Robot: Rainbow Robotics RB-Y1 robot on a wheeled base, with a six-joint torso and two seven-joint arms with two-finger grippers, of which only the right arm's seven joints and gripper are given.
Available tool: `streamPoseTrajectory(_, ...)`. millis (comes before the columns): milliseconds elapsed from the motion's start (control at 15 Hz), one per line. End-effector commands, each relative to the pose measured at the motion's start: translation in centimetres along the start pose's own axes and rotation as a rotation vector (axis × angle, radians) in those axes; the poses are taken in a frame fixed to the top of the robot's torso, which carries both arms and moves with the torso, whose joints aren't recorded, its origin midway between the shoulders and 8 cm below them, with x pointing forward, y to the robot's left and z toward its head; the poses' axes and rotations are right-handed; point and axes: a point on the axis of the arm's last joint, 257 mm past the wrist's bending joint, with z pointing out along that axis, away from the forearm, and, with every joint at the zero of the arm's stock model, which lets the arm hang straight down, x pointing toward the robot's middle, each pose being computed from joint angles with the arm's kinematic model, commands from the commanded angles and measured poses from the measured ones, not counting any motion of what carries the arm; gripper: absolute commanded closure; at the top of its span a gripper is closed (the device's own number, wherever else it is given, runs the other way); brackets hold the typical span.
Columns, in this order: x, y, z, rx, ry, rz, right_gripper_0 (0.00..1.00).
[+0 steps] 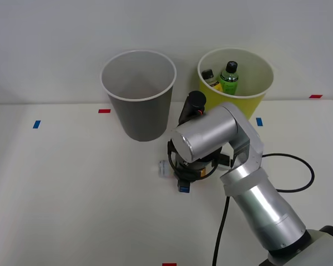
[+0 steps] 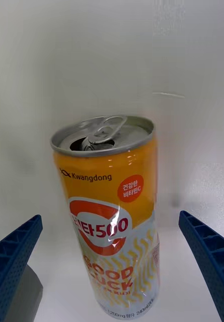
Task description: Put cans in the gray bin, plastic bottles in the light green bin
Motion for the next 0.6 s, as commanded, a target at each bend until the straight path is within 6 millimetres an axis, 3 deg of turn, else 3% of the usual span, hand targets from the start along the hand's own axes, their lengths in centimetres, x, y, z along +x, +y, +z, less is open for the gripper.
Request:
streamPoseTrajectory(67,-0.05,-0.21,0.09,0.003,-0.005,-0.013,0.07)
streamPoseTrajectory(600,-0.21,-0.52,0.17,0.015,-0.003,-0.018,0.06)
